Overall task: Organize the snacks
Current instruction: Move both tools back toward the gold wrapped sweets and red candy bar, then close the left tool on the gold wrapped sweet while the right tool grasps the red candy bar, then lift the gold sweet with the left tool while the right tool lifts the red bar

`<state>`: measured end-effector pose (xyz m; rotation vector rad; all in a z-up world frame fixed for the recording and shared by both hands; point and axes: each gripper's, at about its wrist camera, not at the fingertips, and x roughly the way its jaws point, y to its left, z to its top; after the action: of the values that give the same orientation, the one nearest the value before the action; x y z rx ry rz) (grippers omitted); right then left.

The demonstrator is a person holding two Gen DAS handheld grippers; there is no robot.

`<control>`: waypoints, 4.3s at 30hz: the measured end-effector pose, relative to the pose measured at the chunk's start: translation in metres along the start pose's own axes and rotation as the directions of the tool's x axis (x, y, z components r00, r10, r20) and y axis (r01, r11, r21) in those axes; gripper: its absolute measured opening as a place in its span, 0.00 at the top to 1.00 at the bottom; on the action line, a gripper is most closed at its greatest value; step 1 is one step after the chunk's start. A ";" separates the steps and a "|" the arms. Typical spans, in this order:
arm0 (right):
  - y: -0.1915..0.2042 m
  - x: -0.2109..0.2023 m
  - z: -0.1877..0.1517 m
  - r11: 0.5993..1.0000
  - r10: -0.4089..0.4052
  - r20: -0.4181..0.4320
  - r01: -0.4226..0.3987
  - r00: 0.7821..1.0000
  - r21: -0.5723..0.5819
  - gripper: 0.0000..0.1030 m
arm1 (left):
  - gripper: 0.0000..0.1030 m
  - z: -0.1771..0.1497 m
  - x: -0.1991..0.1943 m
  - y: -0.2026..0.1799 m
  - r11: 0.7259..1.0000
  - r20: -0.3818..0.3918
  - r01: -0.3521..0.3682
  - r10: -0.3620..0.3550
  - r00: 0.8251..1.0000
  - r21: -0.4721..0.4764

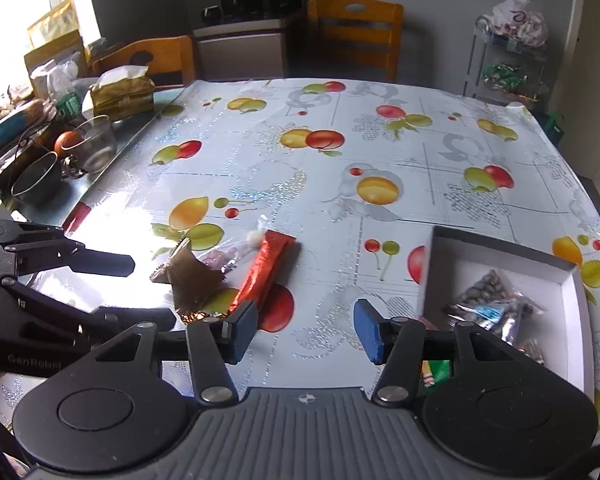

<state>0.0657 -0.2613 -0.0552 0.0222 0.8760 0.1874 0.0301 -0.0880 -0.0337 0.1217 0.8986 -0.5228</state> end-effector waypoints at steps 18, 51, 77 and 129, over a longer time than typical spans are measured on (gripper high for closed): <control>0.014 0.037 0.019 0.999 0.033 -0.046 -0.035 0.998 -0.038 0.46 | 0.38 -0.002 0.021 0.051 0.976 -0.041 -0.077 0.070 0.997 -0.202; 0.025 0.093 0.034 0.999 0.029 -0.141 -0.032 0.990 -0.020 0.45 | 0.37 -0.002 0.078 0.081 0.951 -0.061 0.035 -0.057 0.997 -0.308; 0.027 0.118 0.039 1.000 0.005 -0.173 -0.005 0.985 -0.002 0.38 | 0.56 -0.012 0.086 0.047 1.000 0.003 -0.016 0.016 1.000 -0.009; 0.029 0.068 0.039 0.993 0.067 -0.067 -0.073 0.996 -0.092 0.76 | 0.69 -0.003 0.032 0.035 0.993 0.039 -0.073 0.077 0.996 -0.088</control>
<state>0.1333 -0.2186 -0.0788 -0.0411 0.9295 0.2964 0.0612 -0.0691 -0.0637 0.0655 0.8703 -0.4145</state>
